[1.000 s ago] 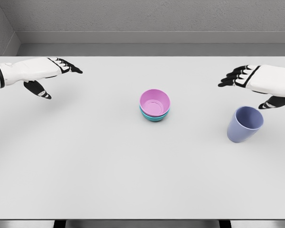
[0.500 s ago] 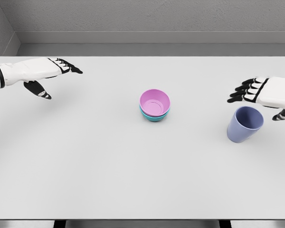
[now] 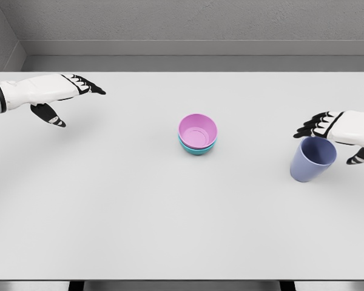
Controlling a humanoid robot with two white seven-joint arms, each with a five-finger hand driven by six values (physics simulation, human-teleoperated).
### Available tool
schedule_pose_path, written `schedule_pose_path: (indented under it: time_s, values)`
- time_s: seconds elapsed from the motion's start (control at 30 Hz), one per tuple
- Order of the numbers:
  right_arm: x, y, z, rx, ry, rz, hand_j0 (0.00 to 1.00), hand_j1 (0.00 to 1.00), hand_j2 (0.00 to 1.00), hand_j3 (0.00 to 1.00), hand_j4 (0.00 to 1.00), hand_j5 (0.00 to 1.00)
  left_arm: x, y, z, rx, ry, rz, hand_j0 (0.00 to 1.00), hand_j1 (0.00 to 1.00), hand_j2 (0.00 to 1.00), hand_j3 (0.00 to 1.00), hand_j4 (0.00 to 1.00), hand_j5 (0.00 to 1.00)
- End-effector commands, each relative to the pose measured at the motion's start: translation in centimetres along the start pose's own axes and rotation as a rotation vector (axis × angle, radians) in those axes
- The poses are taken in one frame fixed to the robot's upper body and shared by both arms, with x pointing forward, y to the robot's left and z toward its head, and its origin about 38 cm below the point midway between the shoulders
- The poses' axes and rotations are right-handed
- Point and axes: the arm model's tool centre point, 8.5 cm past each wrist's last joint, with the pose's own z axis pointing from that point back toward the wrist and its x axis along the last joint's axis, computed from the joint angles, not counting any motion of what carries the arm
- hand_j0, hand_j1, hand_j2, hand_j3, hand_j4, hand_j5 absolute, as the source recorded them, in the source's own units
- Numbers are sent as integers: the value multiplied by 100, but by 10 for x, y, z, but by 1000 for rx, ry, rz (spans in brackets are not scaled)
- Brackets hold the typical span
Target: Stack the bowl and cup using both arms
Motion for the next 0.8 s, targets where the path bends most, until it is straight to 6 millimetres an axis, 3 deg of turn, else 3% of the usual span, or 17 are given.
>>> schedule_pose_path:
  time_s: [0.0,0.5,0.77]
  values:
    - [-2,6,-6,-8,-4,-28,100,100,100,100,100,100,0,1,1,5,1,5,100,100,100,100,100,100]
    - [-7,24,-28,-6,-9,-79,100,100,100,100,100,100,0,-1,1,2,2,7,100,100,100,100,100,100]
    - [-6,26,-30,5,-11,-75,99,99,99,99,99,99,0,-1,1,2,2,7,100,100,100,100,100,100]
